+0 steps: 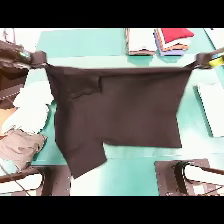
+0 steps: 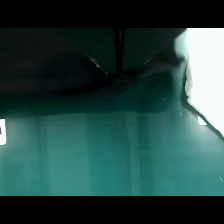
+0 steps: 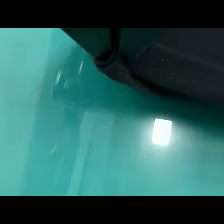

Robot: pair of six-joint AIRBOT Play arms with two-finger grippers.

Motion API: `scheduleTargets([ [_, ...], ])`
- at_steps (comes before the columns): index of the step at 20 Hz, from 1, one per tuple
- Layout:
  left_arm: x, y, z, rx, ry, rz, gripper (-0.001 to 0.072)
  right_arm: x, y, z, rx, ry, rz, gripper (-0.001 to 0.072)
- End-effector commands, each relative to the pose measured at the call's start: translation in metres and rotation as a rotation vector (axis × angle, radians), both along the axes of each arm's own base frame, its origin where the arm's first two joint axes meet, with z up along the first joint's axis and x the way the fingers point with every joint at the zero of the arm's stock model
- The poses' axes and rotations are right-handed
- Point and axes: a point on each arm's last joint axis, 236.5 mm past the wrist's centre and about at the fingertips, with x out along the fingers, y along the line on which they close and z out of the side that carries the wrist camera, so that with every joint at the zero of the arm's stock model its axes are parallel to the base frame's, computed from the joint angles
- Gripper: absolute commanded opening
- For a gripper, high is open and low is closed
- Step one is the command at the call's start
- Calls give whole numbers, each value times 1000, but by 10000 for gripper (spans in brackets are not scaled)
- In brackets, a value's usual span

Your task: Fold the shirts.

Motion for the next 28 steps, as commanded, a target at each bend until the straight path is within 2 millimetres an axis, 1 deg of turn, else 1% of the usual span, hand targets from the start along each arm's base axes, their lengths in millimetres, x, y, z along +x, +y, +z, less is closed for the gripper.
scheduleTargets([
  [1,36,-9,-70,-47,62,-3,22,33,8,-73,14,115,-2,15],
  [2,44,-8,-74,-49,45,8,22,45,10,-75,17,106,2,14],
  [3,48,-6,-75,-47,33,16,22,55,8,-72,14,94,5,14],
  [4,48,-3,-76,-47,38,20,22,63,7,-66,11,80,8,15],
  [5,44,0,-78,-47,56,21,22,65,6,-60,8,75,13,15],
  [6,36,5,-83,-40,96,15,22,64,3,-56,0,77,20,15],
  [7,24,9,-90,-27,148,-9,22,59,0,-57,-4,90,23,15],
  [9,4,12,-101,8,224,-65,23,44,-5,-70,2,129,6,15],
  [12,-10,10,-124,11,278,-84,22,22,-4,-106,17,190,-16,15],
  [15,-24,6,-153,-13,331,-73,22,5,8,-134,24,236,-9,15],
  [16,-28,5,-162,-18,344,-68,23,1,10,-141,30,247,-11,16],
  [18,-36,6,-176,-20,367,-59,23,-5,22,-149,66,268,-4,16],
  [20,-37,6,-178,-25,374,-48,25,-10,28,-151,81,290,-8,22],
  [21,-38,7,-176,-24,378,-48,153,-10,32,-148,96,291,-3,111],
  [22,-40,8,-172,-28,382,-33,450,-9,33,-144,98,290,-2,364],
  [23,-43,10,-166,-29,388,-16,497,-9,32,-136,99,292,3,408],
  [25,-53,19,-142,-8,375,-11,497,-15,28,-116,93,278,7,407],
  [26,-63,25,-128,14,360,-11,497,-20,24,-105,92,255,-5,407],
  [27,-76,29,-119,37,350,-12,497,-29,18,-97,92,239,-24,407],
  [28,-95,35,-113,64,349,-2,497,-45,11,-93,91,238,-40,407],
])
